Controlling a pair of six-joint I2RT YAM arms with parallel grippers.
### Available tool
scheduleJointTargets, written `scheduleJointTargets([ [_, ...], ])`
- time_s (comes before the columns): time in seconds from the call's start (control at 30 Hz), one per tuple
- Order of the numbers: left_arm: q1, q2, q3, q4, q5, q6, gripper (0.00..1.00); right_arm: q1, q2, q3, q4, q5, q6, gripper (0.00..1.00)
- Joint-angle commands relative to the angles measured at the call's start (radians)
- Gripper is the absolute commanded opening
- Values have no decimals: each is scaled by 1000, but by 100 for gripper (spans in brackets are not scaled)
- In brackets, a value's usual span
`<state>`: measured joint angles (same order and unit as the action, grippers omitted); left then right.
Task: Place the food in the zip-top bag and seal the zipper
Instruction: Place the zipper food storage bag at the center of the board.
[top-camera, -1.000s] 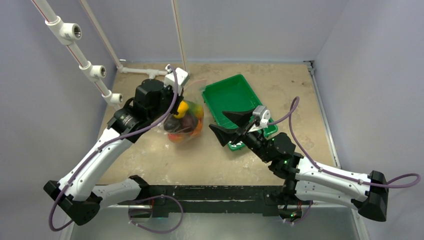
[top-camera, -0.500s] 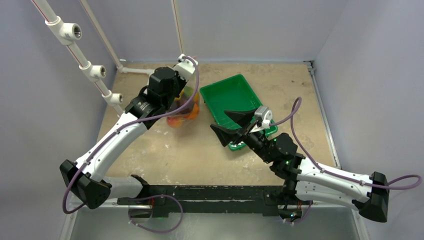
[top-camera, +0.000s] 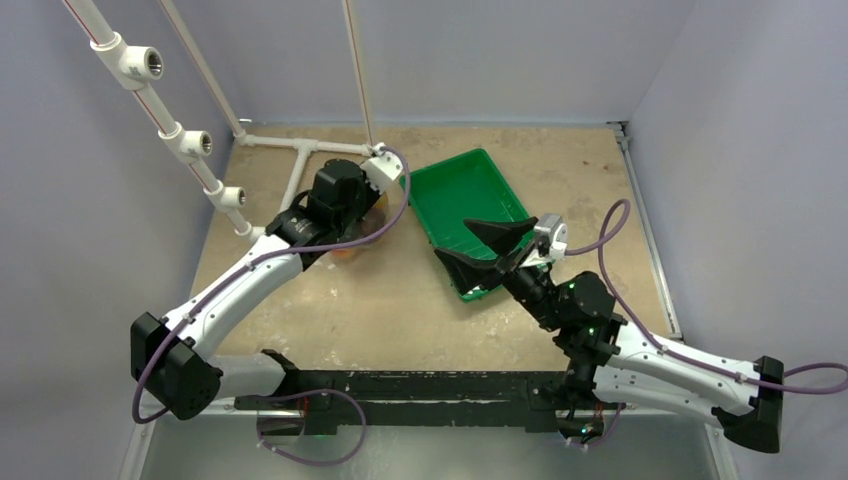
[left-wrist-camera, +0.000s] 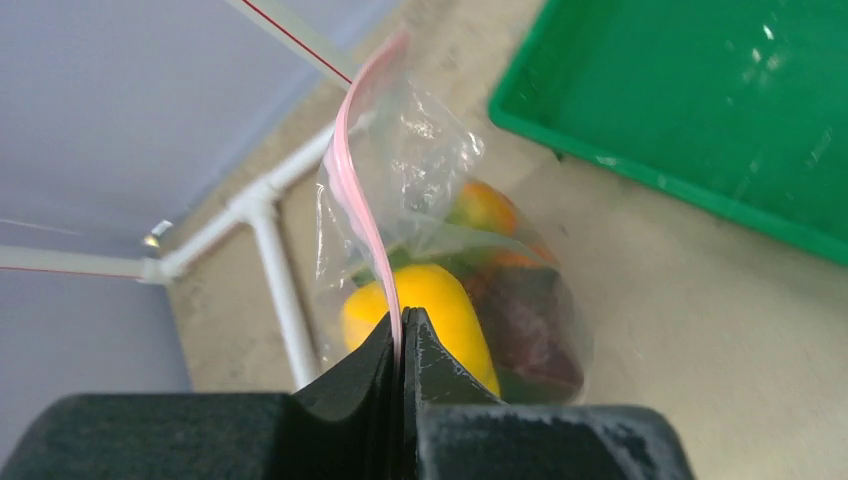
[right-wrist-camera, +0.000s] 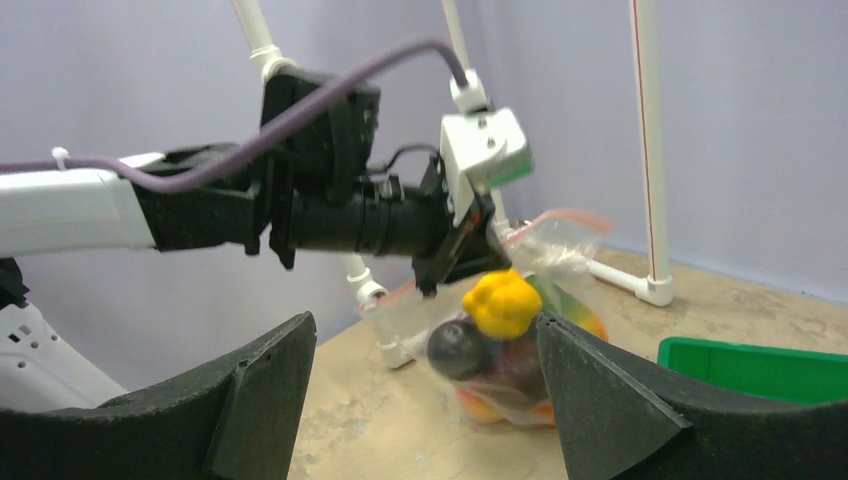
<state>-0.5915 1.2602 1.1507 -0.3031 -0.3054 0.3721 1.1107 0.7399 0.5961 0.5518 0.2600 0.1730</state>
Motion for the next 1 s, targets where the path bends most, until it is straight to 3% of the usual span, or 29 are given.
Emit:
scheduleJointTargets([
  [0.0, -16, -11, -61, -62, 84, -164, 0, 3, -50, -23, -9, 55, 43, 84],
  [0.4, -186, -140, -259, -31, 224, -475, 0, 3, -97, -34, -78, 173, 127, 85],
  [0.73, -234, -275, -497, 60, 152, -724, 0, 3, -135, -64, -126, 245, 227, 86],
  [0.97, -258, -214, -558, 119, 98, -797, 0, 3, -78, -84, -86, 183, 266, 86],
])
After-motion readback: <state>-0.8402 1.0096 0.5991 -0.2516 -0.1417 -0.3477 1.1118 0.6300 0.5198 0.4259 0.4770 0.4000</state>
